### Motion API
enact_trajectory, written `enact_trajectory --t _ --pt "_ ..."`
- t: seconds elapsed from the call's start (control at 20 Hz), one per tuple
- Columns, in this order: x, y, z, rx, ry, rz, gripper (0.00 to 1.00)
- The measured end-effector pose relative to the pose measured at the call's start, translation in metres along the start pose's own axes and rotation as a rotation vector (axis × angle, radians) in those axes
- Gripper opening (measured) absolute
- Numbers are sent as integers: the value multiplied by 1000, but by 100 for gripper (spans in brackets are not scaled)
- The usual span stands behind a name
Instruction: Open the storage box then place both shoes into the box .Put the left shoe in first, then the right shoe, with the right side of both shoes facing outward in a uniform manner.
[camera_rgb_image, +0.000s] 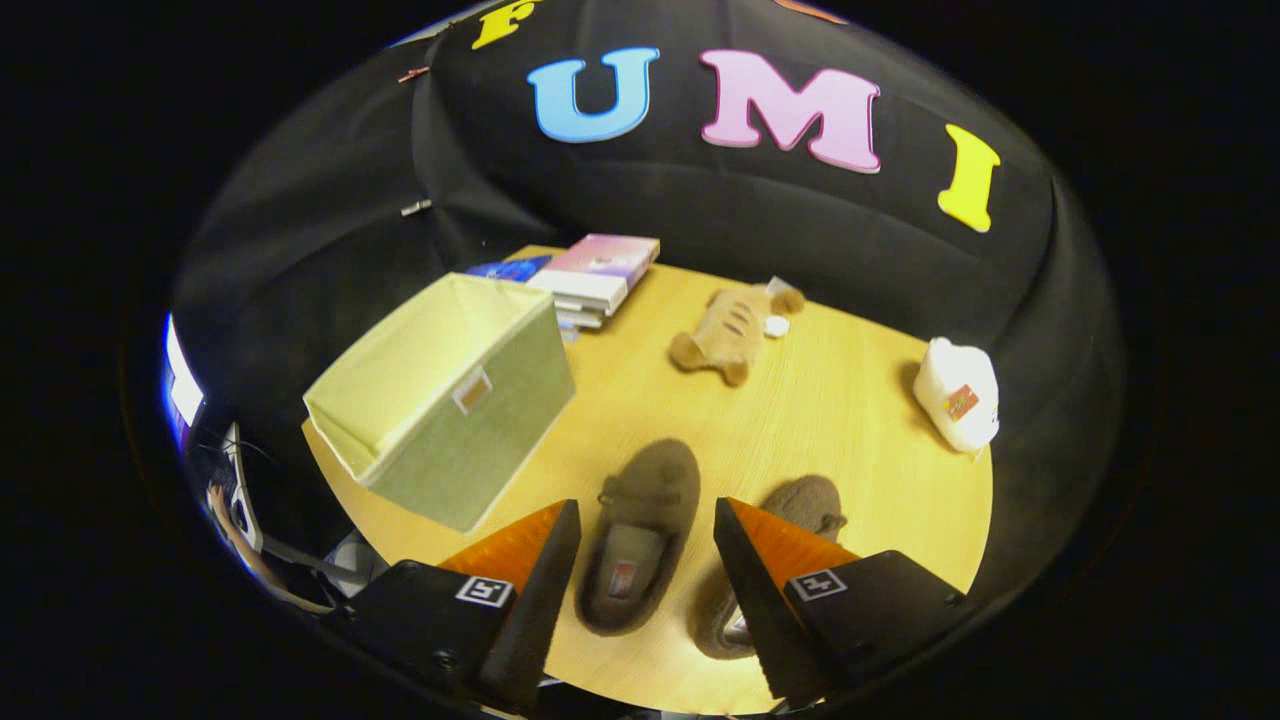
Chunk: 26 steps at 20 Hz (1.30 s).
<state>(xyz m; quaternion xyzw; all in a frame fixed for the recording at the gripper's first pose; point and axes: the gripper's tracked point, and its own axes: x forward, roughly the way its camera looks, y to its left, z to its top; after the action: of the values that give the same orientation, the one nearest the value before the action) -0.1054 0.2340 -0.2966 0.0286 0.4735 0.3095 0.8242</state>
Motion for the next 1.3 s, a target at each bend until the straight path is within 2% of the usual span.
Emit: enact_trajectory --t 0.1,0.3,0.45,0.55,0.7,0.8,0.95,1.05,1.3 --pt "18 -8 -26 -24 57 -20 75" --pt "62 -24 -64 -57 137 -71 68" --pt "90 -30 -68 -47 123 -101 64" --pt "104 -29 -65 -11 102 -117 56" --pt "113 -37 -63 39 97 -179 33" --pt "111 -39 -62 117 92 -206 10" --pt "94 -41 -55 183 77 -227 5" --pt "73 -37 -38 202 34 -229 5" --pt "1 -15 44 254 -88 -216 5"
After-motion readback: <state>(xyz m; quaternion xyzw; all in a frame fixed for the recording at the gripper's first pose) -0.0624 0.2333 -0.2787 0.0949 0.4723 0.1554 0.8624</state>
